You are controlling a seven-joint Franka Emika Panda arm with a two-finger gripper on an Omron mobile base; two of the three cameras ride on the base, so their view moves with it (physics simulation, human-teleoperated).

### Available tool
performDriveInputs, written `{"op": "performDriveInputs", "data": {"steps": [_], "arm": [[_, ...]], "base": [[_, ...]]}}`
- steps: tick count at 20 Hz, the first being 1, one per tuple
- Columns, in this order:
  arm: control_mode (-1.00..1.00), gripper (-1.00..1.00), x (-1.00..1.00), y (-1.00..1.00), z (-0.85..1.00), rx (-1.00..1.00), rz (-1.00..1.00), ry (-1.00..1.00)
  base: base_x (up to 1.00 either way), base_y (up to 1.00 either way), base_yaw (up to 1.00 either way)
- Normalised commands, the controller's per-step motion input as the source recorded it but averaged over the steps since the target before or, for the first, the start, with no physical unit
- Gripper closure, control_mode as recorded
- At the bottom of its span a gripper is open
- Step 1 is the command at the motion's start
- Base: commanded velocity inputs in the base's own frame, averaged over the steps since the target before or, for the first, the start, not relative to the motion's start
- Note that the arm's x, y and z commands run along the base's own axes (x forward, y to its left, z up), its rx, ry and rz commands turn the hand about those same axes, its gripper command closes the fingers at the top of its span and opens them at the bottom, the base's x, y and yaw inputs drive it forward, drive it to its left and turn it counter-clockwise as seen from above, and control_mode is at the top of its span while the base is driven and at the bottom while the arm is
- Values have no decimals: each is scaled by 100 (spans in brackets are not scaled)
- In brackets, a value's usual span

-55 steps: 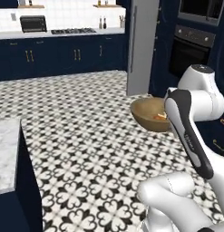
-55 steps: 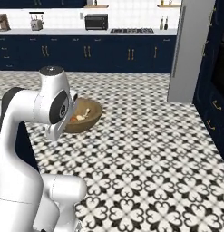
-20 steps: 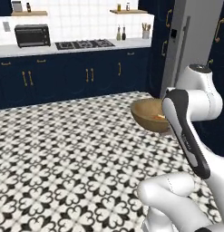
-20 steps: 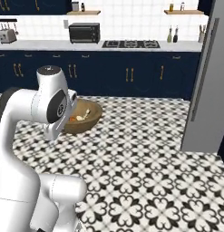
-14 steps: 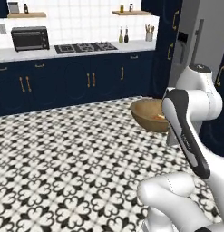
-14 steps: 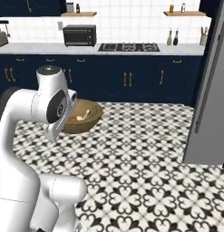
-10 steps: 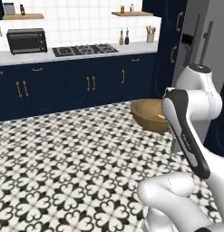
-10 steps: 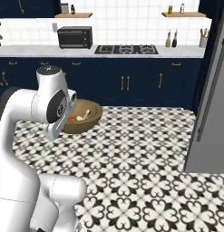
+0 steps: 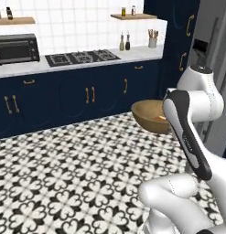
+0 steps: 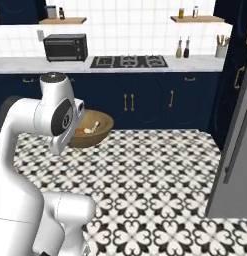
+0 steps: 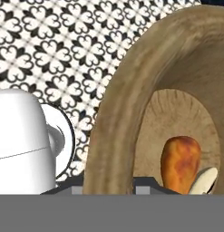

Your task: Pick the chicken drumstick and mushroom from their plates and place them in the bowl. Then put the bowl in the fridge.

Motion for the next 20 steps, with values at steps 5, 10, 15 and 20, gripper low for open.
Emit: {"op": "performDriveInputs", "data": {"steps": [5, 10, 15, 20], "arm": [[100, 100, 0, 0, 0, 0, 0, 0], [100, 100, 0, 0, 0, 0, 0, 0], [100, 100, 0, 0, 0, 0, 0, 0], [100, 100, 0, 0, 0, 0, 0, 0]], "base": [[100, 52, -32], [92, 65, -55], [73, 65, -68], [72, 64, -69]]}}
